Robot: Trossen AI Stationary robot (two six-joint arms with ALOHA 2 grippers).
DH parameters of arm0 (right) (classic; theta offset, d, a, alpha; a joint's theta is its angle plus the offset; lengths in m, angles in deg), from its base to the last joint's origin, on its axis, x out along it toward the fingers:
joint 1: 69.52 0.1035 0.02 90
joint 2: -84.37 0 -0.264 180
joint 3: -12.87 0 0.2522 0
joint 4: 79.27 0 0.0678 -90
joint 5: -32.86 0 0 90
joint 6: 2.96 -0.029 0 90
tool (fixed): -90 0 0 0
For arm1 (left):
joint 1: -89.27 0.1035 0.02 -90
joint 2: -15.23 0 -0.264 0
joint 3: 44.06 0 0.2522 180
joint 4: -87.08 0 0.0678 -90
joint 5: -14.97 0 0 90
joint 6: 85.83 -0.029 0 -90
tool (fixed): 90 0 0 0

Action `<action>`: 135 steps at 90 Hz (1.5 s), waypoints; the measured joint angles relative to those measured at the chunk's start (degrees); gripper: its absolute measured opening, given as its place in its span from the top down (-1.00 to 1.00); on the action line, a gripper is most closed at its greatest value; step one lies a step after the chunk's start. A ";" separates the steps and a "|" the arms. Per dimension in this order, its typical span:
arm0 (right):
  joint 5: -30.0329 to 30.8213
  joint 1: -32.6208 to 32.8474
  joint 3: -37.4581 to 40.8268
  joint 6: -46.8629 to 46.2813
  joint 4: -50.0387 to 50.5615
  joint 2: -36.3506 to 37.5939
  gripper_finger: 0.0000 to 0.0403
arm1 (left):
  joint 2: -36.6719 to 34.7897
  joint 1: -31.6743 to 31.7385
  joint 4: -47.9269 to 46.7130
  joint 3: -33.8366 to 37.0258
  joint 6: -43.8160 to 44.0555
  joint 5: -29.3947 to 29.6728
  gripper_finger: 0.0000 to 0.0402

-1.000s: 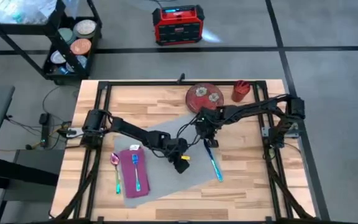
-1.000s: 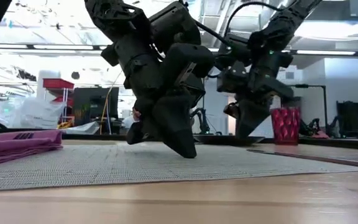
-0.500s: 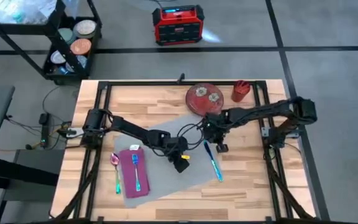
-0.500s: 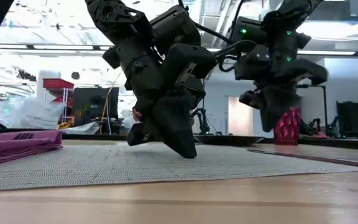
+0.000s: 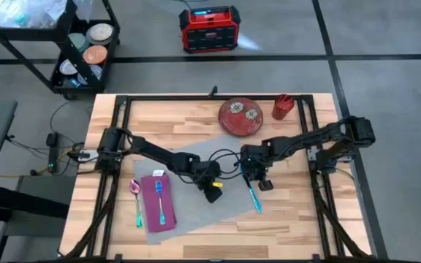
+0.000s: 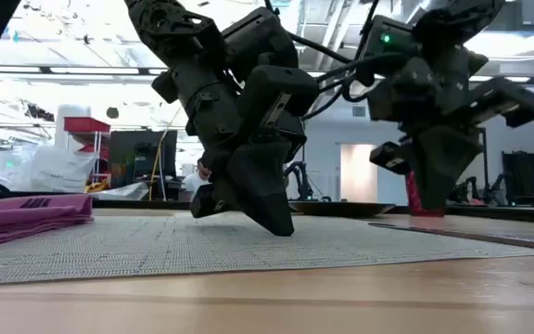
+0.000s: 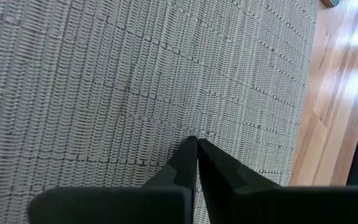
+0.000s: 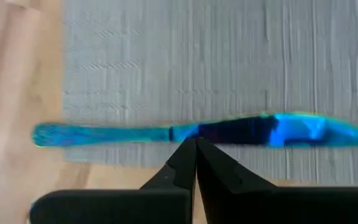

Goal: Set table place
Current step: Put the blue table knife on the gray table mat

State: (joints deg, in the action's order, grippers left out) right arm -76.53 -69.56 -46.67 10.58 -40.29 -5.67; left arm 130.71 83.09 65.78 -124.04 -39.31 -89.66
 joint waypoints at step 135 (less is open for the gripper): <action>-0.92 -0.83 2.93 -0.85 -9.16 -3.07 1.00 | 0.00 -0.45 1.07 0.00 -0.70 -0.55 1.00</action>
State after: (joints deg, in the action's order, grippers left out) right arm -77.45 -70.39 -43.75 9.72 -49.46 -8.73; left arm 130.71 82.64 66.84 -124.04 -40.01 -90.21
